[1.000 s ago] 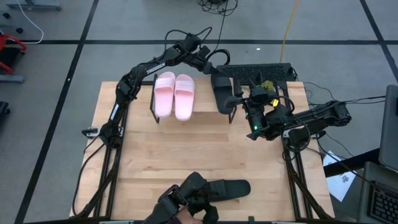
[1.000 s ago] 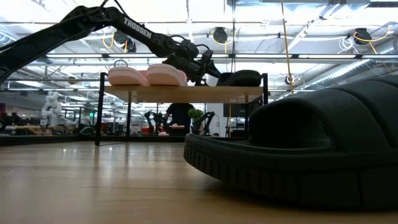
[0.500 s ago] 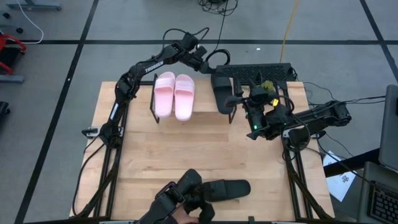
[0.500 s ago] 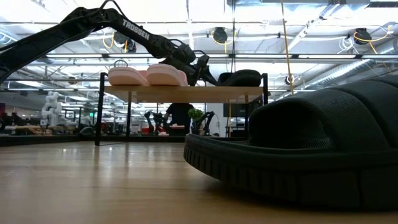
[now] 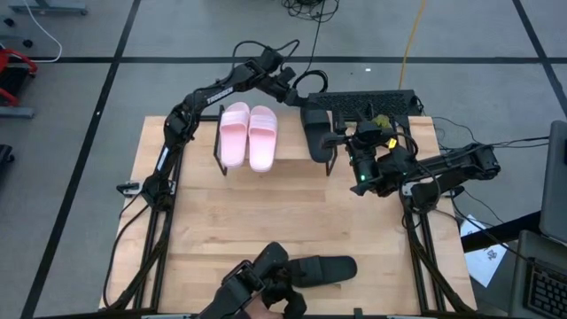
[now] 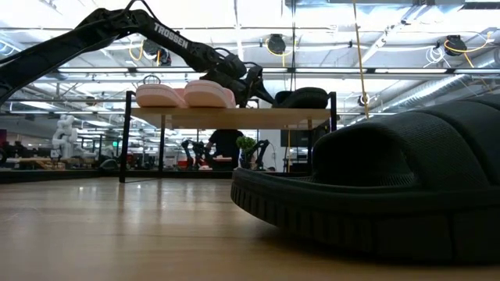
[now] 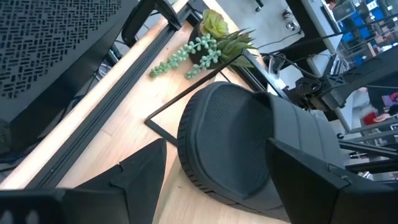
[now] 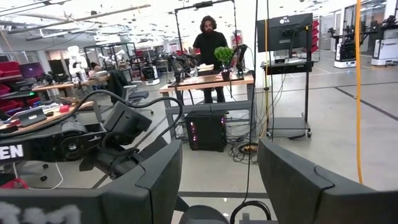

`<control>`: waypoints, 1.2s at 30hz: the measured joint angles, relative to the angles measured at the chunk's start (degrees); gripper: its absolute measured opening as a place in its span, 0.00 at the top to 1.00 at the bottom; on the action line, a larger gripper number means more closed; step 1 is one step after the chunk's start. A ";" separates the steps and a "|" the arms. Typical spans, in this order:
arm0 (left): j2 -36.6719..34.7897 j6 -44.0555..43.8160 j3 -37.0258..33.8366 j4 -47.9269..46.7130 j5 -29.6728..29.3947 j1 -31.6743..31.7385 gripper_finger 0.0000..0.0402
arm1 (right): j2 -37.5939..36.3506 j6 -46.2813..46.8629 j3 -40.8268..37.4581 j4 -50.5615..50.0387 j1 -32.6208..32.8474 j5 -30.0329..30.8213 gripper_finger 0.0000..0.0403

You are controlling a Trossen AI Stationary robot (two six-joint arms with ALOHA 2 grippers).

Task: Pick and place slides into the shelf
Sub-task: Put the top black slipper on the shelf

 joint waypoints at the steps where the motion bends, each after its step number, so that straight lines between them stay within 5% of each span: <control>1: 0.00 0.01 0.02 0.22 0.00 -0.07 0.33 | 0.00 0.05 0.00 -0.23 -0.19 0.00 0.51; 36: 0.00 -3.37 0.04 5.68 0.17 -1.70 0.33 | 0.00 0.20 0.00 -1.30 -0.32 0.04 0.51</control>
